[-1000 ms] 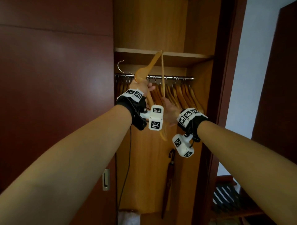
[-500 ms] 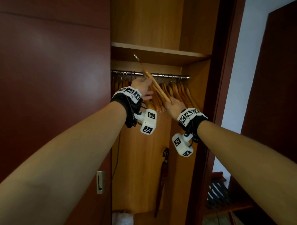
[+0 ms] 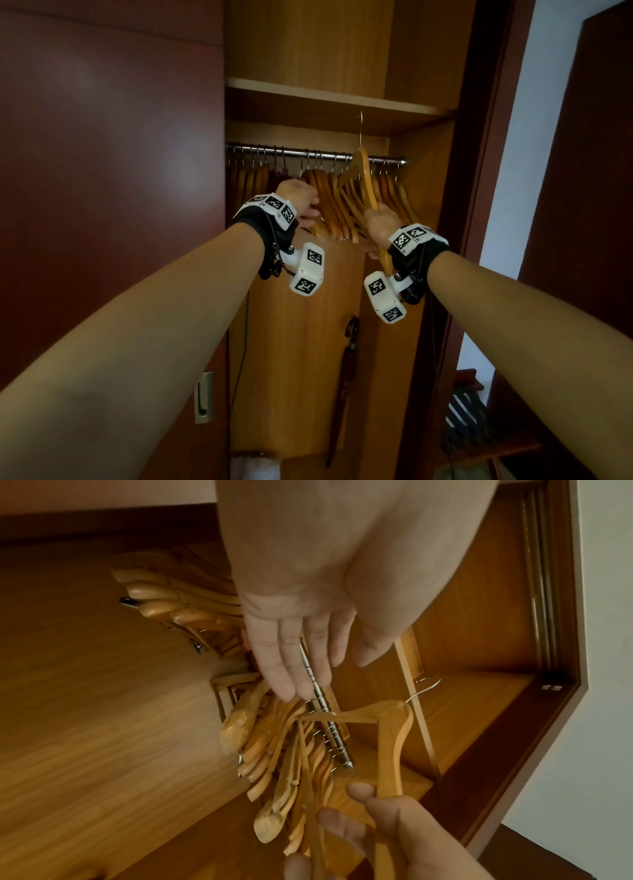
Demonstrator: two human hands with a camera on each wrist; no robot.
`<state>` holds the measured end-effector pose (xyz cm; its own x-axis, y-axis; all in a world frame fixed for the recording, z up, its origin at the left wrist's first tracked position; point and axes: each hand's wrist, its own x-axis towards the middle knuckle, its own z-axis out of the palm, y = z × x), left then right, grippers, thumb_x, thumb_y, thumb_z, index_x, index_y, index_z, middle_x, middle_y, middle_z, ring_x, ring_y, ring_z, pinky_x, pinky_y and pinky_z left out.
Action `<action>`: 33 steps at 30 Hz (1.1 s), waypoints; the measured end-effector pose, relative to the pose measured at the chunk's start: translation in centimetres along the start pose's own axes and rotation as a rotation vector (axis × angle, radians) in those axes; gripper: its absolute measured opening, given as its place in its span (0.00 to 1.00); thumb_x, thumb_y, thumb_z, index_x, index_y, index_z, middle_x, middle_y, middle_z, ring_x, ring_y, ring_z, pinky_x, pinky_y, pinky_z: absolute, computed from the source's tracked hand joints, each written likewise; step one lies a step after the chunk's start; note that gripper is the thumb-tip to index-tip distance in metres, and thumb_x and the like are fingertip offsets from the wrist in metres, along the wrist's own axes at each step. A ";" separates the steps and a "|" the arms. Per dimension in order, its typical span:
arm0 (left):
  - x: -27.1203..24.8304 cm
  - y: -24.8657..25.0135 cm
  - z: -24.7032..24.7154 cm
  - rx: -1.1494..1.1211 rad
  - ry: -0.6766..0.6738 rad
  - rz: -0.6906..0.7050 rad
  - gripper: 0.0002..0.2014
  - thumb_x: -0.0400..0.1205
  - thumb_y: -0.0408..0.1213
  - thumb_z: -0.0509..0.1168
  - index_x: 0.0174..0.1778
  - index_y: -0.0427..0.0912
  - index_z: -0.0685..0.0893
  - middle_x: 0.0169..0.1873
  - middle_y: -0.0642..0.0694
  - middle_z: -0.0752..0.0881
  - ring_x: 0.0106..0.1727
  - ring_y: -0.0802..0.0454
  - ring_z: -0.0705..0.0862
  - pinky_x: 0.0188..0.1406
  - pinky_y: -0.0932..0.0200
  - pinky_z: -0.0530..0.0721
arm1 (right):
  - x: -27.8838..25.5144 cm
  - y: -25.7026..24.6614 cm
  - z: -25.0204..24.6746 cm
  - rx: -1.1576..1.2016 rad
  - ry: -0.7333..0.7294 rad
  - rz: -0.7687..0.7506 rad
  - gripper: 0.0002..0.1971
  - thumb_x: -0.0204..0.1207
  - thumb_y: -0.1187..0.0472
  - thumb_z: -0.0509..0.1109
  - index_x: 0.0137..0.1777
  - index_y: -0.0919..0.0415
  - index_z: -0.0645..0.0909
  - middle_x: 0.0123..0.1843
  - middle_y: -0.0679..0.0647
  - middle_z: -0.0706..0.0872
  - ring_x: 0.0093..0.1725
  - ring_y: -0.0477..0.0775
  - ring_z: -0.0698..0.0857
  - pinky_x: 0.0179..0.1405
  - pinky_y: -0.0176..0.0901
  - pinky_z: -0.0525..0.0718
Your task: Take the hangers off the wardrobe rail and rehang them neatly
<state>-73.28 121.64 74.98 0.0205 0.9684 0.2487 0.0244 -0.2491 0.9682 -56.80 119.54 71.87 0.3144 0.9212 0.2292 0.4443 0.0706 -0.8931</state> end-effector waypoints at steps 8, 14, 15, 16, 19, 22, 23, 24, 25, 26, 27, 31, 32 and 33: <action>3.2 -0.3 3.1 0.113 0.062 -0.001 0.05 0.87 0.35 0.60 0.55 0.41 0.80 0.46 0.45 0.85 0.36 0.51 0.84 0.42 0.52 0.89 | 5.1 1.2 -0.4 0.006 -0.007 -0.091 0.10 0.85 0.53 0.53 0.59 0.52 0.73 0.47 0.57 0.81 0.47 0.63 0.87 0.43 0.57 0.90; 5.9 -0.3 5.6 0.128 0.101 -0.001 0.07 0.86 0.34 0.60 0.58 0.41 0.80 0.49 0.43 0.84 0.36 0.50 0.82 0.43 0.51 0.87 | 9.3 1.5 -0.8 0.009 -0.057 -0.107 0.07 0.82 0.54 0.54 0.47 0.51 0.74 0.47 0.59 0.83 0.50 0.69 0.88 0.54 0.69 0.87; 6.4 -0.3 5.9 0.126 0.110 -0.001 0.07 0.87 0.34 0.60 0.58 0.41 0.80 0.50 0.42 0.84 0.37 0.50 0.82 0.44 0.51 0.87 | 10.1 1.6 -0.8 0.008 -0.066 -0.107 0.07 0.82 0.54 0.54 0.50 0.52 0.74 0.49 0.60 0.83 0.50 0.69 0.87 0.54 0.69 0.87; 6.8 -0.3 6.3 0.128 0.119 0.002 0.07 0.87 0.34 0.60 0.58 0.41 0.80 0.50 0.42 0.84 0.38 0.50 0.82 0.45 0.50 0.87 | 10.8 1.7 -0.8 0.010 -0.077 -0.105 0.08 0.83 0.55 0.54 0.54 0.53 0.74 0.51 0.61 0.84 0.51 0.69 0.87 0.54 0.69 0.87; 8.2 -0.5 7.3 0.154 0.136 0.019 0.09 0.87 0.34 0.60 0.61 0.40 0.80 0.53 0.41 0.85 0.46 0.47 0.85 0.47 0.49 0.88 | 13.0 2.0 -0.6 -0.006 -0.115 -0.111 0.12 0.85 0.56 0.55 0.64 0.58 0.73 0.57 0.65 0.84 0.53 0.69 0.87 0.54 0.68 0.87; 9.4 -1.0 8.0 0.167 0.159 0.028 0.06 0.87 0.33 0.60 0.54 0.41 0.81 0.58 0.39 0.85 0.52 0.45 0.85 0.47 0.50 0.88 | 14.5 2.4 -0.6 -0.006 -0.168 -0.101 0.15 0.85 0.59 0.57 0.70 0.59 0.70 0.61 0.62 0.83 0.52 0.62 0.86 0.46 0.57 0.89; 9.7 -1.3 8.3 0.176 0.166 0.027 0.05 0.87 0.33 0.60 0.52 0.42 0.81 0.58 0.39 0.85 0.52 0.45 0.85 0.46 0.50 0.88 | 14.9 2.6 -0.7 0.031 -0.196 -0.082 0.16 0.86 0.59 0.57 0.71 0.58 0.70 0.61 0.62 0.82 0.50 0.61 0.86 0.40 0.54 0.89; 10.1 -1.7 8.4 0.195 0.169 0.027 0.05 0.86 0.32 0.60 0.53 0.42 0.80 0.59 0.39 0.85 0.52 0.45 0.85 0.46 0.50 0.88 | 15.4 2.7 -0.6 0.080 -0.222 -0.055 0.16 0.86 0.60 0.58 0.72 0.58 0.69 0.62 0.62 0.81 0.50 0.62 0.86 0.39 0.54 0.90; 10.5 -2.0 8.5 0.222 0.171 0.028 0.06 0.86 0.32 0.61 0.55 0.42 0.81 0.59 0.39 0.85 0.53 0.45 0.85 0.46 0.50 0.88 | 16.0 2.9 -0.5 0.119 -0.240 -0.031 0.16 0.86 0.60 0.59 0.72 0.57 0.69 0.62 0.62 0.81 0.52 0.64 0.86 0.42 0.56 0.91; 10.9 -2.3 8.6 0.249 0.174 0.032 0.07 0.85 0.32 0.61 0.58 0.42 0.81 0.58 0.39 0.85 0.54 0.45 0.85 0.46 0.51 0.88 | 16.4 3.0 -0.5 0.146 -0.256 -0.016 0.17 0.85 0.59 0.59 0.73 0.57 0.69 0.63 0.63 0.80 0.55 0.65 0.85 0.46 0.57 0.91; 11.4 -2.5 8.6 0.272 0.175 0.033 0.09 0.85 0.32 0.62 0.59 0.41 0.81 0.58 0.39 0.85 0.54 0.45 0.85 0.45 0.51 0.88 | 16.8 3.1 -0.3 0.160 -0.272 -0.014 0.18 0.85 0.60 0.59 0.74 0.56 0.69 0.63 0.63 0.80 0.57 0.65 0.84 0.48 0.57 0.91; 13.8 -2.9 8.4 0.334 0.167 0.045 0.09 0.84 0.32 0.63 0.59 0.41 0.81 0.55 0.38 0.85 0.53 0.44 0.85 0.44 0.51 0.88 | 18.9 2.5 0.6 0.206 -0.275 -0.008 0.18 0.85 0.62 0.59 0.74 0.58 0.70 0.64 0.64 0.81 0.60 0.63 0.83 0.55 0.60 0.89; 14.4 -3.0 8.3 0.371 0.172 0.057 0.08 0.84 0.33 0.63 0.58 0.42 0.81 0.52 0.38 0.85 0.52 0.44 0.86 0.48 0.50 0.89 | 19.6 2.2 0.8 0.198 -0.261 -0.008 0.18 0.85 0.63 0.59 0.74 0.60 0.70 0.65 0.65 0.82 0.62 0.64 0.84 0.58 0.60 0.87; 15.0 -3.1 8.3 0.411 0.179 0.076 0.07 0.83 0.33 0.63 0.56 0.43 0.82 0.48 0.39 0.85 0.51 0.43 0.86 0.50 0.49 0.89 | 20.0 1.9 1.0 0.196 -0.253 0.005 0.17 0.85 0.64 0.59 0.73 0.61 0.71 0.65 0.65 0.82 0.62 0.65 0.84 0.58 0.60 0.87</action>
<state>-64.78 136.86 75.47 -0.1352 0.9253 0.3542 0.4248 -0.2689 0.8644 -50.51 138.52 74.40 0.0870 0.9859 0.1432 0.2657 0.1156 -0.9571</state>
